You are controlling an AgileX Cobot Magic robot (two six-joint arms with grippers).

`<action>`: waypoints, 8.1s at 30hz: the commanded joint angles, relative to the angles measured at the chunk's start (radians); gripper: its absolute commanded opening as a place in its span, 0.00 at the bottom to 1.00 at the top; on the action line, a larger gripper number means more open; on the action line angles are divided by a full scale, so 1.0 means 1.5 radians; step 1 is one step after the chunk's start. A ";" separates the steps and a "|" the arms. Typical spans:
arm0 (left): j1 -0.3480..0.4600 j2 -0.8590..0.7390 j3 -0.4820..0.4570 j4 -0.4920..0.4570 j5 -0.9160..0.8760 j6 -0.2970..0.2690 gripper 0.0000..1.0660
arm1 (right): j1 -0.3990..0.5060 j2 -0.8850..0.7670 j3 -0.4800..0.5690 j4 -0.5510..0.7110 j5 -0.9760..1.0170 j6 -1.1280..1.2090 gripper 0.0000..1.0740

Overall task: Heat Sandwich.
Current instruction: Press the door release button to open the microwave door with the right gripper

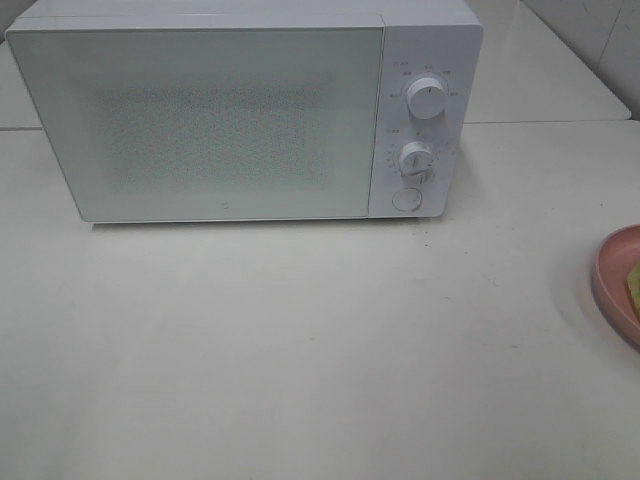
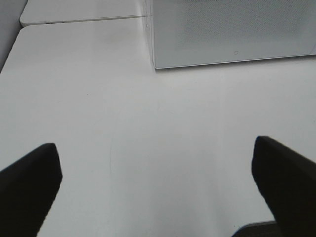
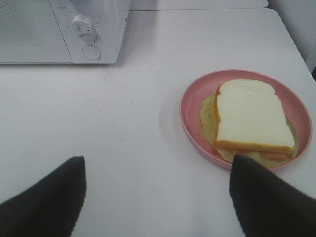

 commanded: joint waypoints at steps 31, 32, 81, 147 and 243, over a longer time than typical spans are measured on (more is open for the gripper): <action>0.001 -0.018 0.001 0.001 -0.009 0.001 0.97 | -0.005 0.191 -0.060 0.002 -0.050 -0.002 0.71; 0.001 -0.018 0.001 0.001 -0.009 0.001 0.97 | -0.005 0.191 -0.060 0.002 -0.050 -0.002 0.71; 0.001 -0.018 0.001 0.001 -0.009 0.001 0.97 | -0.005 0.687 -0.050 0.003 -0.543 -0.002 0.71; 0.001 -0.018 0.001 0.001 -0.009 0.001 0.97 | 0.471 1.161 0.134 0.475 -1.508 0.043 0.71; 0.001 -0.018 0.001 0.001 -0.009 0.001 0.97 | 0.299 1.418 -0.205 0.310 -1.309 0.921 0.00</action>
